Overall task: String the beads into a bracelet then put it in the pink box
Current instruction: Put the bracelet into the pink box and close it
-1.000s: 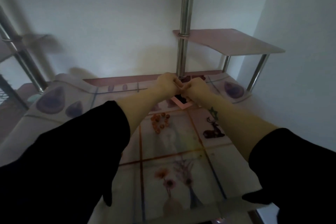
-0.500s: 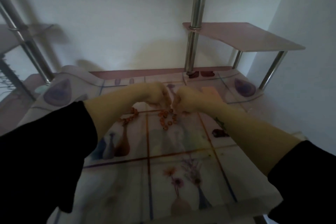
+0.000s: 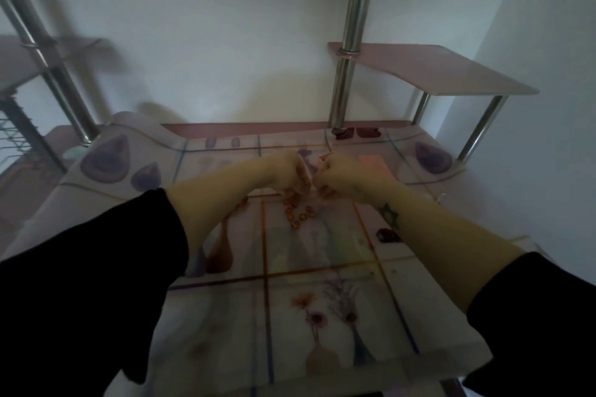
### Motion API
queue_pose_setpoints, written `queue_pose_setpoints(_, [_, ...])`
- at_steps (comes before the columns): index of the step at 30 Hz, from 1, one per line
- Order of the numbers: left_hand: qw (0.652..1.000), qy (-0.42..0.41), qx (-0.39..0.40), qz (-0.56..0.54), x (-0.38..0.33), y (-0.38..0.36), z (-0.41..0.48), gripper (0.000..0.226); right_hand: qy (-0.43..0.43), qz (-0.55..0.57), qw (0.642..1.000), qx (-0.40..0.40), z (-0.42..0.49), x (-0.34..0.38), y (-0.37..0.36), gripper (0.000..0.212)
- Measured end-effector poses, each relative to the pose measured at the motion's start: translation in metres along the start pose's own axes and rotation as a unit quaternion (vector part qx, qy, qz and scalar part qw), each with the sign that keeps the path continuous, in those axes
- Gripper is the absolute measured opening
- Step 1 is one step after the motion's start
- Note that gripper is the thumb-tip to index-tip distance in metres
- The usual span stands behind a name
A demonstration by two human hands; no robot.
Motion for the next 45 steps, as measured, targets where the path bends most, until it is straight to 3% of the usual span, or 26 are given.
queue_pose_setpoints(3, [0.998,0.002,-0.023,-0.064,-0.001,0.019,-0.005,0.009,-0.057,0.207,0.977,0.012,0.001,-0.004,-0.005,0.010])
queue_pose_setpoints(6, [0.995,0.001,-0.022,-0.100,-0.005,0.030,-0.013,0.010,-0.117,0.417,0.898,0.073,-0.001,-0.001,-0.022,0.020])
queue_pose_setpoints(8, [0.994,-0.005,-0.021,-0.107,-0.010,0.032,-0.017,0.014,-0.133,0.481,0.859,0.114,0.001,0.004,-0.032,0.029])
queue_pose_setpoints(10, [0.993,-0.003,-0.026,-0.113,-0.009,0.033,-0.022,0.013,-0.142,0.467,0.863,0.130,0.006,0.005,-0.038,0.034])
queue_pose_setpoints(13, [0.992,0.027,-0.040,-0.114,0.001,0.036,-0.027,0.011,-0.162,0.397,0.898,0.096,0.010,-0.002,-0.033,0.025])
queue_pose_setpoints(16, [0.994,0.078,0.016,-0.069,0.010,0.019,-0.029,0.017,-0.153,0.305,0.939,0.047,0.009,-0.009,-0.024,0.024])
queue_pose_setpoints(19, [0.995,0.080,0.062,0.010,0.005,-0.002,-0.024,0.025,-0.135,0.267,0.954,0.028,0.007,-0.008,-0.021,0.022])
queue_pose_setpoints(24, [0.993,0.073,0.011,0.095,-0.006,-0.008,-0.017,0.037,-0.119,0.227,0.966,0.023,0.008,-0.010,-0.020,0.019])
queue_pose_setpoints(27, [0.990,0.082,-0.007,0.111,-0.009,-0.010,-0.016,0.034,-0.107,0.206,0.973,0.017,0.012,-0.010,-0.021,0.016])
queue_pose_setpoints(33, [0.993,0.116,-0.001,0.036,-0.005,-0.012,-0.015,0.016,-0.069,0.154,0.986,0.019,0.015,-0.009,-0.017,0.016])
queue_pose_setpoints(37, [0.983,0.146,0.007,-0.111,0.000,-0.013,-0.018,0.023,-0.044,0.135,0.989,0.031,0.014,-0.007,-0.018,0.016])
queue_pose_setpoints(45, [0.974,0.145,0.018,-0.172,0.002,-0.008,-0.025,0.022,-0.027,0.031,0.998,0.051,0.001,0.004,-0.014,0.012])
Point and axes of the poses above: each hand's wrist, its own z-axis towards the middle knuckle, its own y-axis out of the back of the hand, x = y × z, the point moved 5 cm from there along z, towards the middle knuckle, and after that the axes turned 5 degrees about x, right-handed, at the moved point
